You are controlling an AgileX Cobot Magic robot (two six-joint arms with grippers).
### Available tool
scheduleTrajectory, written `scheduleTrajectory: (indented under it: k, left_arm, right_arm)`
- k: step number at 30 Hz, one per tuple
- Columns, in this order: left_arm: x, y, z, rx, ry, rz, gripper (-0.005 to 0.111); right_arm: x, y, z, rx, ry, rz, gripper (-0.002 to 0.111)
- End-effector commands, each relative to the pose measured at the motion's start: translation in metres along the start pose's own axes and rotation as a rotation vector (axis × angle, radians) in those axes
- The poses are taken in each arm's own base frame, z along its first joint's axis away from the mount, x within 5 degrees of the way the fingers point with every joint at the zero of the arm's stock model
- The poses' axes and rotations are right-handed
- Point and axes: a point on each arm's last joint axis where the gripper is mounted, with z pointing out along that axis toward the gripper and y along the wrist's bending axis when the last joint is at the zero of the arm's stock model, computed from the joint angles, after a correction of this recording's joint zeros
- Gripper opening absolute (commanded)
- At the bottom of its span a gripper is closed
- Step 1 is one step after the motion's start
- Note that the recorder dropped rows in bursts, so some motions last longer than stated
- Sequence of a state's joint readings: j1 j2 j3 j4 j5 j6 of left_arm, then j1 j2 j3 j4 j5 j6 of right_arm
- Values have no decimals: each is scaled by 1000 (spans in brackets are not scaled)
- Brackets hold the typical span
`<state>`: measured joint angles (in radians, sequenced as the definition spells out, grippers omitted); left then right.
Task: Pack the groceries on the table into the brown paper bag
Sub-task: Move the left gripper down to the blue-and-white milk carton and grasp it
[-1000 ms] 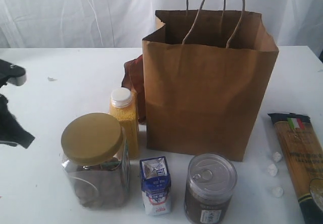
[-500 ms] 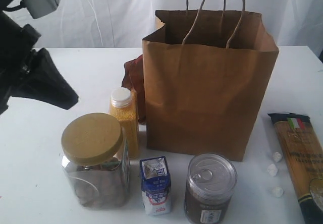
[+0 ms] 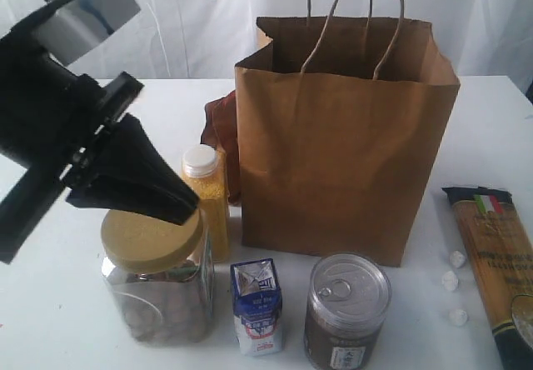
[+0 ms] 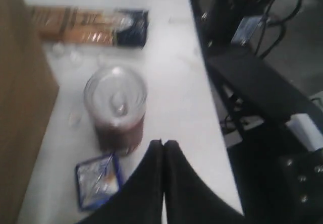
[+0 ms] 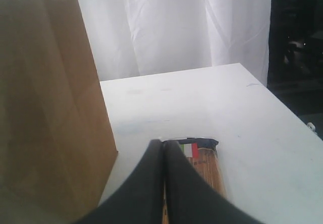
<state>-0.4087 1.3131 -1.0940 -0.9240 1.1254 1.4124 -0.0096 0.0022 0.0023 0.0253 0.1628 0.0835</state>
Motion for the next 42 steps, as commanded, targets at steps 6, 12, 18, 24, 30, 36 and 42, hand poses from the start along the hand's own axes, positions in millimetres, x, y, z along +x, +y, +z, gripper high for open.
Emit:
scheduleTrajectory:
  k: [6, 12, 18, 24, 30, 36, 42]
  left_arm:
    - [20, -31, 54, 113, 54, 142, 18]
    - [25, -21, 72, -103, 17, 70, 56]
    - [32, -4, 81, -282, -42, -85, 81]
    - [51, 2, 108, -223, 92, -2, 81]
    - [65, 10, 120, -215, 154, -8, 81]
    - [72, 15, 122, -224, 232, 74, 81]
    - [64, 22, 119, -256, 219, 93, 81]
  right_arm:
    - [-1, 0, 0, 2, -5, -11, 0]
    - [-1, 0, 0, 2, -5, -11, 0]
    - [-1, 0, 0, 2, -5, -11, 0]
    - [-1, 0, 0, 2, -5, -11, 0]
    - [-1, 0, 0, 2, -5, -11, 0]
    - [-1, 0, 0, 2, -5, -11, 0]
    - [-1, 0, 0, 2, -5, -11, 0]
